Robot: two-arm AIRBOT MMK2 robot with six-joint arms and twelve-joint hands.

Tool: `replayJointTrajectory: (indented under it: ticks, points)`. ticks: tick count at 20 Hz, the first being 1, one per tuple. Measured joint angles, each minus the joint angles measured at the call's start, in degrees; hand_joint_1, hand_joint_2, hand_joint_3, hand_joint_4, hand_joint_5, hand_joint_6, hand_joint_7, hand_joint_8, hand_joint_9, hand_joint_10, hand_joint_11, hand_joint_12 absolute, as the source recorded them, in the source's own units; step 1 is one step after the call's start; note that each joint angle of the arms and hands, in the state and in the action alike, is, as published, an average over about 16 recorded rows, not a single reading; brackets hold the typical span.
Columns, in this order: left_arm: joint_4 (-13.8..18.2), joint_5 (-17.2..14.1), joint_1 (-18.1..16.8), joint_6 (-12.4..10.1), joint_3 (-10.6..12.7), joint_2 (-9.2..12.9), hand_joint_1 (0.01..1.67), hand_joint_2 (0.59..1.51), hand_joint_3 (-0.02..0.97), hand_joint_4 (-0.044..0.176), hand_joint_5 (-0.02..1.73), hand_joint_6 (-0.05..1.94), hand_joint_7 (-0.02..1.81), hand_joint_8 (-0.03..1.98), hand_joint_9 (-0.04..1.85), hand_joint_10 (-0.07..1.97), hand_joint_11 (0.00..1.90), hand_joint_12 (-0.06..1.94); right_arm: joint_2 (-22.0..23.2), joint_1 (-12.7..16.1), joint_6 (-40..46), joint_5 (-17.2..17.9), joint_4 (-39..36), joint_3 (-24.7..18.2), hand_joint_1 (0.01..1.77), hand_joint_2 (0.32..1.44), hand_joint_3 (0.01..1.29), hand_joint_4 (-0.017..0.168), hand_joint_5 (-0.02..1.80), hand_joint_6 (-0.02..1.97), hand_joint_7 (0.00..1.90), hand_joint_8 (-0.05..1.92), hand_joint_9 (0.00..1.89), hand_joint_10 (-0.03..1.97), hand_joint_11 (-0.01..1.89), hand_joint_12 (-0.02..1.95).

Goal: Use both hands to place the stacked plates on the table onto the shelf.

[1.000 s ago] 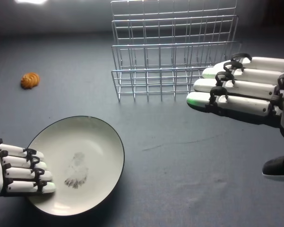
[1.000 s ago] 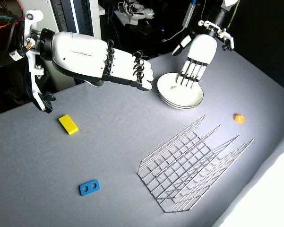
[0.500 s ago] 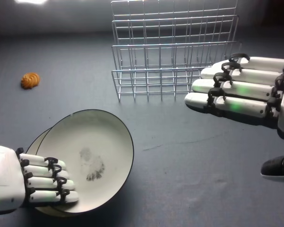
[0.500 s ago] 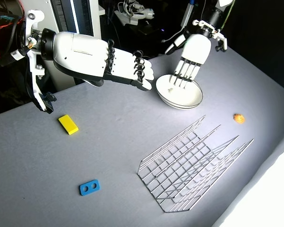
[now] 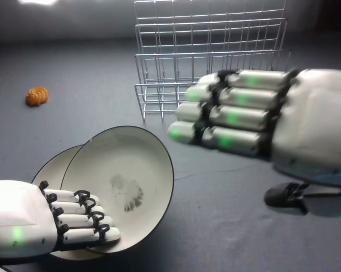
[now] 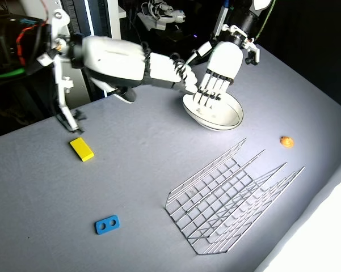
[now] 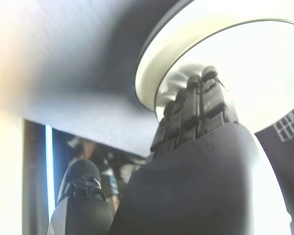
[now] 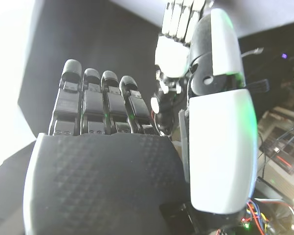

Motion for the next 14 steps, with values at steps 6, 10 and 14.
replayJointTrajectory:
  ticks: [6,10,14]
  points:
    - [-1.9,0.5,-0.2,0.1,-1.7,-0.9,0.02,1.092,0.02,-0.009,-0.01,-0.02,0.0,-0.02,0.0,0.0,0.01,-0.02,-9.3,2.6,-7.7,-5.0,0.2,5.4,1.06,0.97,0.02,0.001,0.03,0.02,0.02,0.01,0.02,0.01,0.01,0.28]
    - [-2.1,0.3,-0.3,0.1,-2.3,-1.4,0.02,1.094,0.02,-0.007,-0.01,-0.02,0.0,-0.02,-0.01,-0.01,0.01,-0.02,-14.7,3.9,-11.3,-7.8,0.3,9.4,1.06,0.97,0.02,0.001,0.03,0.02,0.02,0.01,0.02,0.01,0.01,0.28]
    - [-1.9,0.3,-0.2,0.2,-2.6,-1.9,0.02,1.096,0.02,-0.005,-0.01,-0.02,-0.01,-0.02,-0.02,-0.02,0.01,-0.03,-18.1,5.4,-13.1,-9.0,0.4,12.4,1.08,0.97,0.02,0.001,0.04,0.02,0.02,0.01,0.02,0.01,0.01,0.28]
